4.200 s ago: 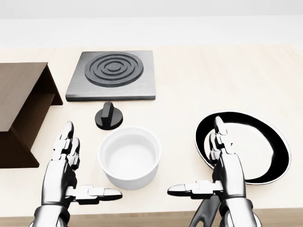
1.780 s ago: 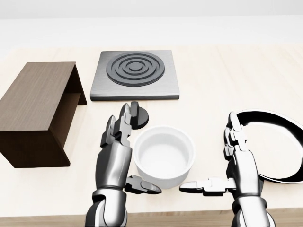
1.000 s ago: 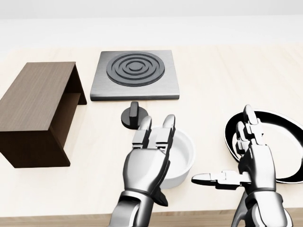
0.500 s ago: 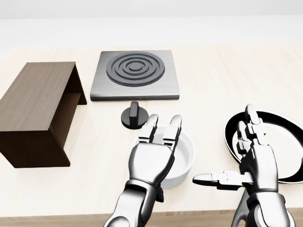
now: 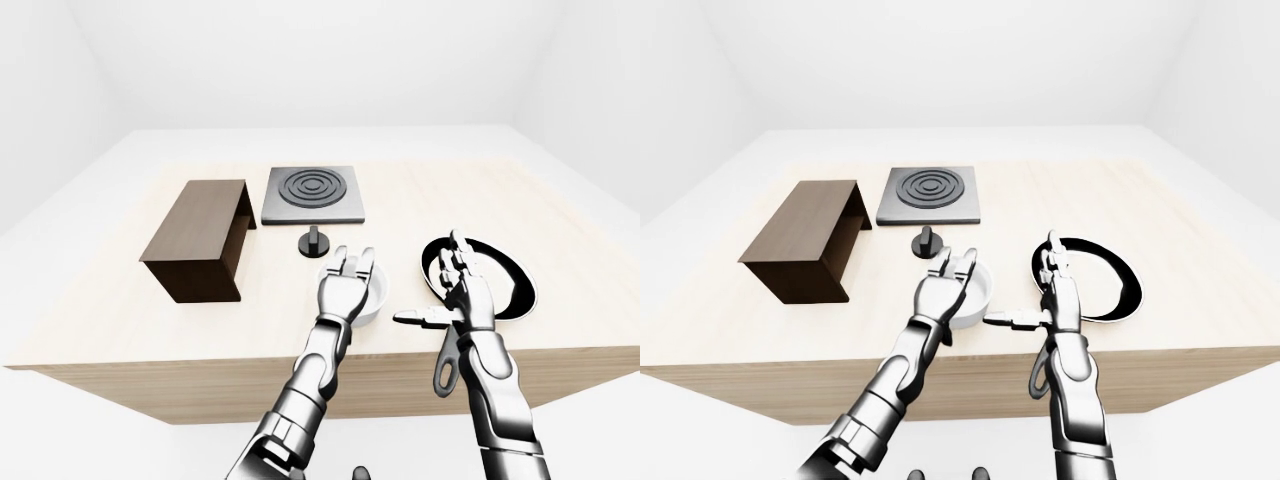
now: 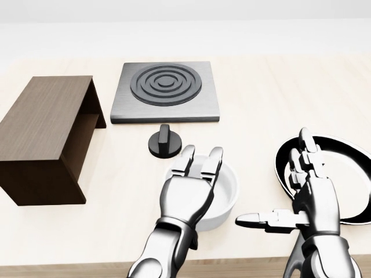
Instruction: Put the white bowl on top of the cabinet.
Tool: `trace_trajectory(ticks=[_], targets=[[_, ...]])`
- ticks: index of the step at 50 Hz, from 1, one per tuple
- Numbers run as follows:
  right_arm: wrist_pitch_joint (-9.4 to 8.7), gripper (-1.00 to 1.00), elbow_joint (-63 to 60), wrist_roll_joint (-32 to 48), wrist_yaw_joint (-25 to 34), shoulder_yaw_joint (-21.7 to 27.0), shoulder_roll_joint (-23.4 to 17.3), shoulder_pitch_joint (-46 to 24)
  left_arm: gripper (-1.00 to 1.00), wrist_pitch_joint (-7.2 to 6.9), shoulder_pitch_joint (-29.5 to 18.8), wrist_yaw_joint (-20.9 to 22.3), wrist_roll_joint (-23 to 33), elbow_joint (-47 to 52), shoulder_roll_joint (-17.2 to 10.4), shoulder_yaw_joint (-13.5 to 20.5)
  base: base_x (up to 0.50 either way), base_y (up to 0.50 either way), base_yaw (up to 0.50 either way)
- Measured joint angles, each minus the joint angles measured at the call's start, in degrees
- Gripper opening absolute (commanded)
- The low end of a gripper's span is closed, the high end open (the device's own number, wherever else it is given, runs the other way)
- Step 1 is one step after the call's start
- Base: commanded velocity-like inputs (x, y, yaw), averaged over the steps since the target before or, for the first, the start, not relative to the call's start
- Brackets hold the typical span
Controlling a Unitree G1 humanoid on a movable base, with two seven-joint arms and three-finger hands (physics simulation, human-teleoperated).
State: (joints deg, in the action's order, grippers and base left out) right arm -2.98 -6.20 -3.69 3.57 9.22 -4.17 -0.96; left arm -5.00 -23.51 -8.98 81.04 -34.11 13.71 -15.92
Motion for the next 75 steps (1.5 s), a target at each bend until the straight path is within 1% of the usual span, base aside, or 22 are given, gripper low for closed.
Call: trace_trajectory(ticks=[11, 12, 13, 14, 15, 16, 17, 39, 45, 51, 62, 68, 75], targets=[[0.04, 1.0, -0.2, 0.2, 0.1, -0.2, 0.1, 0.2, 1.0, 0.0, -1.8, -0.4, -0.1, -4.6, -0.1, 0.3, 0.0, 0.0, 0.0], [0.05, 1.0, -0.1, 0.2, 0.1, -0.2, 0.1, 0.2, 0.73, 0.0, -1.9, -0.4, -0.1, -4.9, -0.2, 0.3, 0.0, 0.0, 0.0], [0.06, 1.0, -0.1, 0.2, 0.1, -0.2, 0.1, 0.2, -0.19, 0.0, -2.0, -0.4, -0.1, -5.0, -0.2, 0.3, 0.0, 0.0, 0.0], [0.07, 1.0, -0.2, 0.2, 0.2, -0.2, 0.1, 0.2, -0.62, 0.0, -2.1, -0.4, -0.1, -5.2, -0.2, 0.3, 0.0, 0.0, 0.0], [0.07, 1.0, -0.2, 0.2, 0.2, -0.2, 0.1, 0.2, -0.95, 0.0, -2.2, -0.4, 0.0, -5.4, -0.2, 0.3, 0.0, 0.0, 0.0], [0.07, 1.0, -0.2, 0.2, 0.2, -0.2, 0.1, 0.2, -0.95, 0.0, -2.2, -0.3, 0.0, -5.6, -0.2, 0.3, 0.0, 0.0, 0.0], [0.07, 1.0, -0.2, 0.2, 0.2, -0.2, 0.1, 0.3, -1.0, 0.0, -2.2, -0.2, -0.1, -5.9, -0.2, 0.3, 0.0, 0.0, 0.0], [-0.01, 1.0, -0.5, 0.3, 0.2, -0.2, 0.2, 0.4, -1.0, 0.0, -2.6, 1.2, 1.5, -9.3, -0.7, 0.2, 0.0, 0.0, 0.0], [-0.04, 1.0, -0.6, 0.3, 0.2, -0.2, 0.2, 0.5, -1.0, 0.0, -2.7, 2.7, 2.6, -8.7, -0.9, -0.1, 0.0, 0.0, 0.0], [0.0, 1.0, -0.7, 0.2, 0.3, -0.2, 0.3, 0.5, -1.0, 0.0, -3.1, 7.2, 5.4, -5.8, -1.8, -0.2, 0.0, 0.0, 0.0], [-0.08, 1.0, -1.0, 0.3, 0.5, -0.3, 0.3, 0.8, -1.0, 0.0, -2.7, 16.7, 10.5, 2.6, -3.6, 1.9, 0.0, 0.0, 0.0], [-0.23, 1.0, -1.1, 0.2, 0.6, -0.3, 0.3, 0.8, -1.0, 0.0, -3.5, 20.3, 12.0, 5.8, -4.2, 3.3, 0.0, 0.0, 0.0], [-0.26, 1.0, -1.1, 0.2, 0.7, -0.3, 0.4, 0.9, -1.0, 0.0, -4.4, 23.5, 13.1, 9.7, -5.0, 4.4, 0.0, 0.0, 0.0]])
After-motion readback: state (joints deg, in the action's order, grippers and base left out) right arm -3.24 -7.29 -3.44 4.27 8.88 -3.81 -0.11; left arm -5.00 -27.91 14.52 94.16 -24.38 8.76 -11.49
